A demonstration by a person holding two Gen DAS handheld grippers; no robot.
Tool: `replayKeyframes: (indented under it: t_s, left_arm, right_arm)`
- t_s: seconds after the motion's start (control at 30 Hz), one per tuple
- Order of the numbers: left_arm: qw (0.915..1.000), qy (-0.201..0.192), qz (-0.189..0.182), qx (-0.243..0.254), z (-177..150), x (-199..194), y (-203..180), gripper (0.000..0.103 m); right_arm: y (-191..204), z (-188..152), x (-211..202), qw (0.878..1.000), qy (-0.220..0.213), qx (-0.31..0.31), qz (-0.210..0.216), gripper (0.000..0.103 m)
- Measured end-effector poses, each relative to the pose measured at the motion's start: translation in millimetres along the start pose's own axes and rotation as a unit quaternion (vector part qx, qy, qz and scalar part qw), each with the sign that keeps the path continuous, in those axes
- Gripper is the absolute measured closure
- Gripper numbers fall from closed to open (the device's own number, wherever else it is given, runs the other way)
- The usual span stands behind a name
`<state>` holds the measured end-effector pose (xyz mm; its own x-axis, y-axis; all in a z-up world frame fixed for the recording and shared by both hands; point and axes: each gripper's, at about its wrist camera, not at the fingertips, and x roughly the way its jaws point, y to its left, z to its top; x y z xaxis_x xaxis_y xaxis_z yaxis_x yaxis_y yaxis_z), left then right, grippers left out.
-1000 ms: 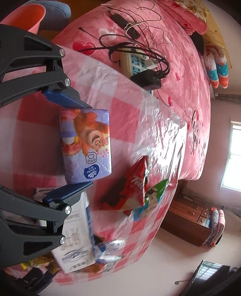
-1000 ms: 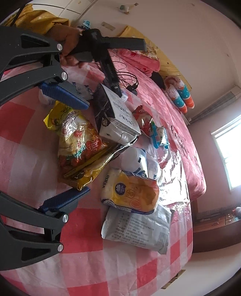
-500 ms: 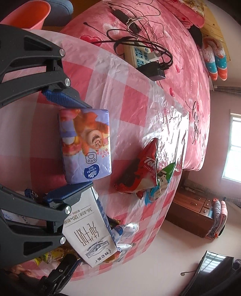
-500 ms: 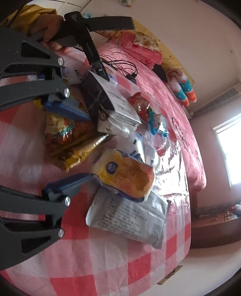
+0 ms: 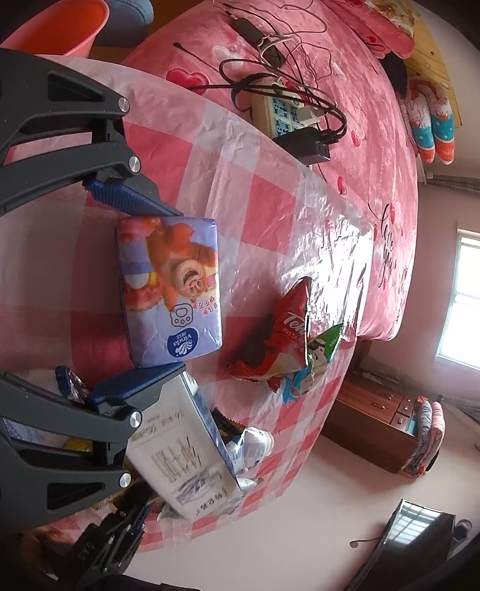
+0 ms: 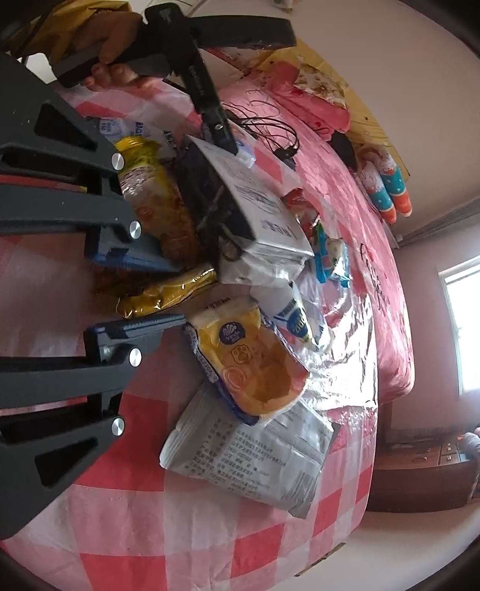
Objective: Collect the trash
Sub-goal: 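Grasp the brown coffee stick with the right gripper and lift it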
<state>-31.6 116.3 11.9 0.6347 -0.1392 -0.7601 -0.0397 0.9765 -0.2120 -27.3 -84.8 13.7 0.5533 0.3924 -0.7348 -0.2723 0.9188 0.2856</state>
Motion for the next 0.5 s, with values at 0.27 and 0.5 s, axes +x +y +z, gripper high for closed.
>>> replayKeyframes:
  t_s: [0.27, 0.5]
  left_arm:
    - [0.9999, -0.015, -0.004, -0.003, -4, -19, 4, 0.029]
    - [0.9998, -0.014, -0.013, -0.009, -18, -31, 7, 0.029]
  right_arm:
    - [12, -11, -13, 0.999, -0.02, -0.027, -0.029, 0.089]
    - [9, -22, -42, 0.997, -0.056, -0.02, -0.058, 0.09]
